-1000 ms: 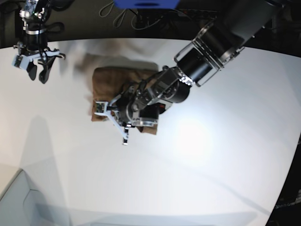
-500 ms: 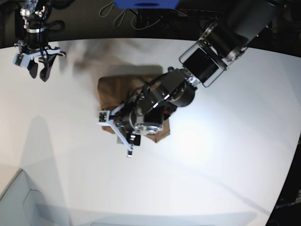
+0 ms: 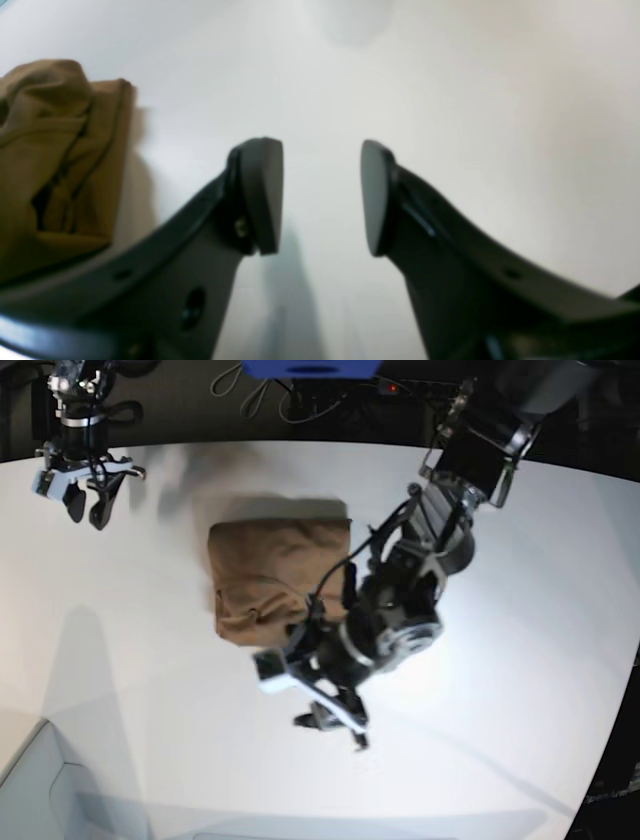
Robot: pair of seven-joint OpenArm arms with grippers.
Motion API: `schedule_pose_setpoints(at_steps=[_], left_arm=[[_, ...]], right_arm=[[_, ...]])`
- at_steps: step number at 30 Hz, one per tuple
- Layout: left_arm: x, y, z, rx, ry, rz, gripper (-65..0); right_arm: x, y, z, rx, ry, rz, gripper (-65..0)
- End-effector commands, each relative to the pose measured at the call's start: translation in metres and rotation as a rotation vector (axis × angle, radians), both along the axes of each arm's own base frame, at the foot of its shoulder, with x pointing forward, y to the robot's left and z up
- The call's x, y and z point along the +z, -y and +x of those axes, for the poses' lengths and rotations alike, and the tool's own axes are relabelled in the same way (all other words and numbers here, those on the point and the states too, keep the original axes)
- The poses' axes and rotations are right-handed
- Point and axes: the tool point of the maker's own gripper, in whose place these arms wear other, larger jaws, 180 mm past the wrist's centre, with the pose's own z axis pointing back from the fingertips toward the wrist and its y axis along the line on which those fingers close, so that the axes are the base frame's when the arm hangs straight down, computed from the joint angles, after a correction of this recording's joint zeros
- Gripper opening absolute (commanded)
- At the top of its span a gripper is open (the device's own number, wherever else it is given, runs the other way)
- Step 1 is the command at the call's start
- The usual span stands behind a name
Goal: Layout the t-shirt on the table in an organized manner, then fold the t-shirt properly
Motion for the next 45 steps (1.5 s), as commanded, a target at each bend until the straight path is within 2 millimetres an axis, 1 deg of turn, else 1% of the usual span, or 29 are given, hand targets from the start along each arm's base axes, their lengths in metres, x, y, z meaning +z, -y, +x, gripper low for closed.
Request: schedule_pose_setpoints(at_steps=[1,3,5,7,8,10,12,13,14,15,16,19,22,24,26,27,28,30,31,32,34,35,36,37,39,40,42,43,45], left_arm=[[0.015,-0.022,0.005,0.071,0.034,-0.047,-33.4],[0.013,-0.068,0.001,0.21,0.019,-0.108,-33.9],[0.001,-0.108,-0.011,0.327,-0.009,-0.13,-37.7],[-0.02,-0.147,-0.029,0.442,-0.059,-0.13,-45.1],[-0.028,-0.162,-0.038,0.484,-0.08,-0.127,-48.9],[-0.053,-0.192,-0.063,0.572,-0.145,-0.107,-57.8],[-0.073,-0.212,-0.085,0.645,-0.206,-0.1,-65.0],[-0.083,-0.222,-0.098,0.687,-0.237,-0.101,-65.0],[-0.089,-0.232,-0.111,0.728,-0.26,-0.101,-64.6],[-0.091,-0.241,-0.12,0.765,-0.266,-0.103,-64.2],[-0.093,-0.249,-0.131,0.804,-0.277,-0.109,-64.8],[-0.098,-0.27,-0.162,0.92,-0.31,-0.158,-65.0],[-0.114,-0.291,-0.206,1.038,-0.381,-0.18,-65.0],[-0.123,-0.299,-0.235,1.099,-0.432,-0.205,-65.0],[-0.131,-0.309,-0.266,1.149,-0.483,-0.213,-65.0],[-0.134,-0.313,-0.281,1.171,-0.509,-0.22,-65.0],[-0.136,-0.316,-0.294,1.192,-0.532,-0.228,-65.0],[-0.149,-0.319,-0.327,1.237,-0.607,-0.251,-65.0],[-0.158,-0.319,-0.34,1.257,-0.645,-0.271,-65.0],[-0.17,-0.318,-0.356,1.28,-0.695,-0.294,-65.0],[-0.201,-0.31,-0.386,1.329,-0.811,-0.348,-65.0],[-0.216,-0.307,-0.397,1.339,-0.861,-0.375,-65.0],[-0.227,-0.307,-0.4,1.342,-0.882,-0.405,-65.0],[-0.243,-0.304,-0.404,1.345,-0.909,-0.451,-65.0],[-0.273,-0.291,-0.41,1.343,-0.958,-0.54,-65.0],[-0.287,-0.284,-0.41,1.337,-0.976,-0.576,-65.0],[-0.308,-0.272,-0.413,1.324,-1.014,-0.621,-65.0],[-0.318,-0.265,-0.413,1.316,-1.033,-0.645,-65.0],[-0.34,-0.25,-0.414,1.302,-1.079,-0.695,-65.0]], right_arm=[[0.01,0.003,-0.002,0.003,0.032,-0.018,-39.1],[0.009,0.004,-0.004,-0.003,0.029,-0.017,-39.2],[0.007,0.006,-0.009,-0.04,0.028,-0.003,-39.2],[0.005,0.017,-0.023,-0.118,0.021,0.003,-39.5],[0.004,0.023,-0.03,-0.156,0.017,0.004,-40.3],[0.005,0.038,-0.045,-0.221,0.007,-0.011,-44.6],[0.004,0.048,-0.054,-0.251,-0.008,-0.024,-51.8],[0.001,0.051,-0.059,-0.262,-0.02,-0.025,-56.2],[-0.007,0.052,-0.067,-0.27,-0.047,-0.018,-60.0],[-0.014,0.052,-0.073,-0.276,-0.068,-0.009,-63.7],[-0.021,0.051,-0.079,-0.281,-0.089,0.0,-65.0],[-0.045,0.048,-0.093,-0.299,-0.146,0.04,-65.0],[-0.074,0.043,-0.113,-0.325,-0.219,0.091,-65.0],[-0.094,0.032,-0.117,-0.306,-0.247,0.151,-65.0],[-0.116,0.011,-0.123,-0.257,-0.276,0.233,-65.0],[-0.127,0.002,-0.13,-0.244,-0.298,0.269,-65.0],[-0.136,-0.005,-0.132,-0.238,-0.31,0.301,-65.0],[-0.157,-0.019,-0.14,-0.244,-0.348,0.366,-65.0],[-0.167,-0.026,-0.144,-0.252,-0.369,0.393,-65.0],[-0.175,-0.028,-0.149,-0.258,-0.391,0.411,-65.0],[-0.194,-0.037,-0.154,-0.25,-0.438,0.453,-65.0],[-0.202,-0.041,-0.156,-0.235,-0.465,0.468,-65.0],[-0.208,-0.045,-0.158,-0.222,-0.485,0.48,-65.0],[-0.214,-0.051,-0.157,-0.205,-0.502,0.493,-65.0],[-0.227,-0.068,-0.16,-0.176,-0.546,0.531,-65.0],[-0.231,-0.077,-0.158,-0.161,-0.556,0.549,-65.0],[-0.235,-0.082,-0.156,-0.14,-0.573,0.556,-65.0],[-0.237,-0.088,-0.153,-0.119,-0.58,0.561,-65.0],[-0.242,-0.108,-0.157,-0.06,-0.621,0.576,-65.0]])
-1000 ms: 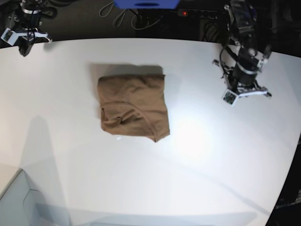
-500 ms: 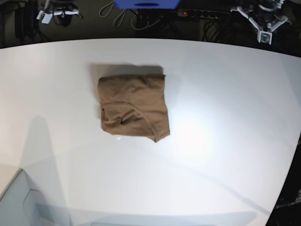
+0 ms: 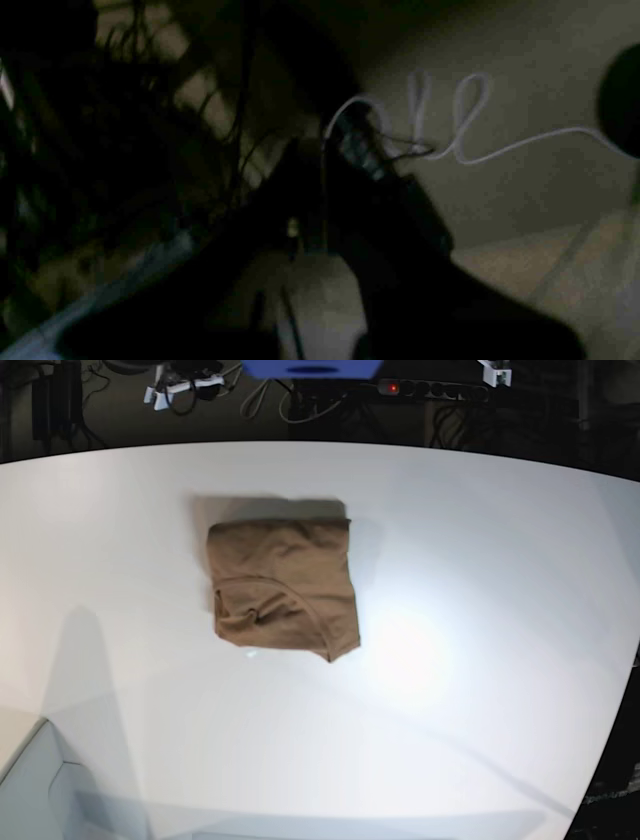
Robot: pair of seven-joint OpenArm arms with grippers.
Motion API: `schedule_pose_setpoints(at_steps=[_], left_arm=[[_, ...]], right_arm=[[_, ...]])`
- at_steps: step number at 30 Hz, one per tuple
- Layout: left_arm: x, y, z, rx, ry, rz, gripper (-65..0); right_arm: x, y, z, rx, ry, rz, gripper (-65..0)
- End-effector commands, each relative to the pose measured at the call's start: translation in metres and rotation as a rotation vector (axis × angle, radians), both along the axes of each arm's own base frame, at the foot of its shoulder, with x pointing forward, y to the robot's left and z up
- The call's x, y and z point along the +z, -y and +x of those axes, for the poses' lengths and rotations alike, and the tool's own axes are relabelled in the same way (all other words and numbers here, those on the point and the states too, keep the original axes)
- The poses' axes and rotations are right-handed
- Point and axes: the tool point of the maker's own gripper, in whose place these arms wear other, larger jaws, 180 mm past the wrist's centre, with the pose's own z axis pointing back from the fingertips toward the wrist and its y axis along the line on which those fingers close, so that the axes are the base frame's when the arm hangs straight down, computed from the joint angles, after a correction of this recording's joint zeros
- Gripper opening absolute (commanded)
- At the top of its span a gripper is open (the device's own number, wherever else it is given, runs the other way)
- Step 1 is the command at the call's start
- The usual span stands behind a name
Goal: Layout the t-shirt on the table in an organized manner, then fold the t-shirt properly
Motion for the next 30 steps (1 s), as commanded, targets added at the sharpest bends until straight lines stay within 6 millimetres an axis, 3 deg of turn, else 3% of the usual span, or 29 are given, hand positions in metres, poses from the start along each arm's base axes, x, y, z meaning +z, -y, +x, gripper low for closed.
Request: schedule_pose_setpoints(at_steps=[1,3,6,8,11,13,16,18,23,26,30], left_arm=[[-0.006,-0.001,0.001,0.013,0.005,-0.013,-65.0],[-0.023,0.012,0.001,0.047,-0.008,-0.075,-65.0],[-0.045,0.016,0.001,0.136,-0.038,-0.044,-65.0],[-0.053,0.027,0.003,0.12,-0.044,-0.021,-65.0],[-0.061,0.026,0.014,0.009,-0.061,0.086,-65.0],[-0.067,0.028,0.016,-0.037,-0.101,0.179,-65.0],[-0.069,0.031,0.026,-0.05,-0.106,0.243,-65.0],[-0.07,0.043,0.034,-0.051,-0.095,0.224,-65.0],[-0.07,0.062,0.045,-0.151,-0.067,0.205,-65.0],[-0.07,0.062,0.05,-0.161,-0.058,0.207,-65.0],[-0.07,0.062,0.059,-0.158,-0.045,0.212,-65.0]], right_arm=[[0.0,-0.002,-0.001,0.027,0.005,0.005,-65.0],[-0.005,-0.015,-0.001,0.081,-0.012,0.032,-65.0],[-0.012,-0.034,-0.004,0.109,-0.014,0.053,-65.0],[-0.021,-0.034,-0.019,0.084,-0.03,0.004,-65.0],[-0.036,-0.015,-0.05,0.114,-0.108,-0.18,-65.0],[-0.039,0.006,-0.062,0.243,-0.143,-0.355,-65.0],[-0.035,0.029,-0.063,0.466,-0.162,-0.592,-65.0],[-0.03,0.052,-0.061,0.557,-0.177,-0.723,-65.0],[-0.026,0.074,-0.057,0.612,-0.173,-0.781,-65.0],[-0.024,0.089,-0.058,0.614,-0.182,-0.804,-65.0],[-0.025,0.094,-0.057,0.62,-0.2,-0.806,-65.0]])
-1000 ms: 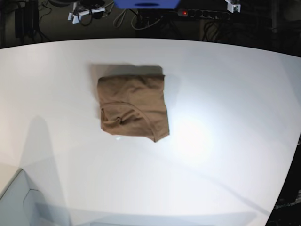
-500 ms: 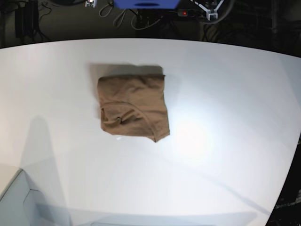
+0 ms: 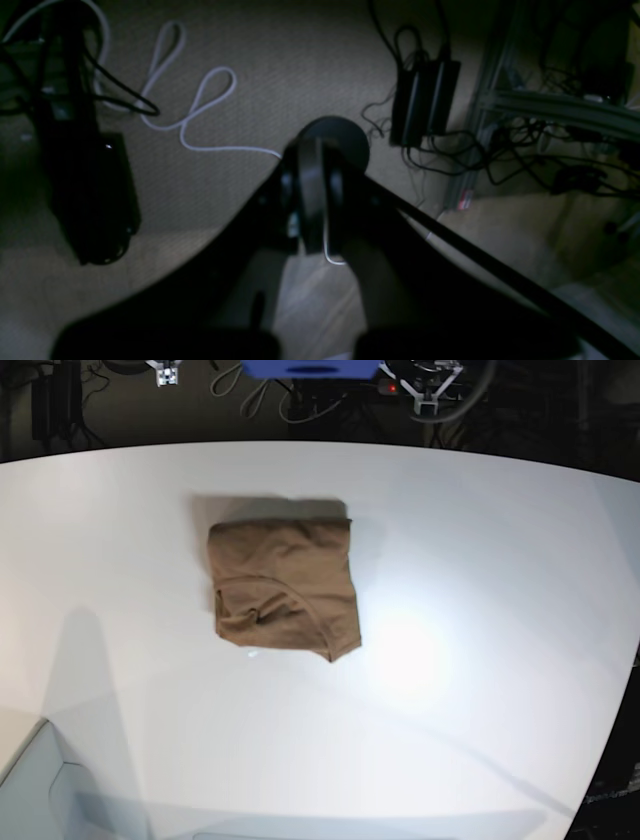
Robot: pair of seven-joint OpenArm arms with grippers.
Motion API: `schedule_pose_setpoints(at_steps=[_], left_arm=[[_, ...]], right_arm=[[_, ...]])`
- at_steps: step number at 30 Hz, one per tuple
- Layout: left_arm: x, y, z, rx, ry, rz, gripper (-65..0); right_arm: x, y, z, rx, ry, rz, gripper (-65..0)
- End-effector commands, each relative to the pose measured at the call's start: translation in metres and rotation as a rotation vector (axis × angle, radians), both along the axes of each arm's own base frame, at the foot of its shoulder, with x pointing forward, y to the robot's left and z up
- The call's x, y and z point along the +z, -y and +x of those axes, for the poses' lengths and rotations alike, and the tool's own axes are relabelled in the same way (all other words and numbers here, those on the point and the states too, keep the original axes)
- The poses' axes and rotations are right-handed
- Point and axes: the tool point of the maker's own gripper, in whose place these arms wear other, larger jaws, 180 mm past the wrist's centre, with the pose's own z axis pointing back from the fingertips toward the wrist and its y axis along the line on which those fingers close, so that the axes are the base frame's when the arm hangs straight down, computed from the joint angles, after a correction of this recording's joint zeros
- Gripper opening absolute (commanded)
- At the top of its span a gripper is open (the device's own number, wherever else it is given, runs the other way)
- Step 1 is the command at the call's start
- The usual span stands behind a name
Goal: Layout the t-shirt on the table in an organized manner, then fold the t-shirt properly
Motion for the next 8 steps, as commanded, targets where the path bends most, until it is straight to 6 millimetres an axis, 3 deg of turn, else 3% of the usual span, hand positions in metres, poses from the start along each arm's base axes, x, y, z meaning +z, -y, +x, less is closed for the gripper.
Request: schedule_pose_setpoints(at_steps=[1,8], left_arm=[[0.001,-0.001,0.007,-0.001,0.02,0.006,-65.0],[0.001,0.0,0.008,-0.005,0.021,0.006,-65.0]], right_arm=[[0.0,0.002,0.0,-0.002,-0.005,-0.013,-65.0],[-0.006,-0.019,0.009,-0.021,-0.019,0.018,-65.0]])
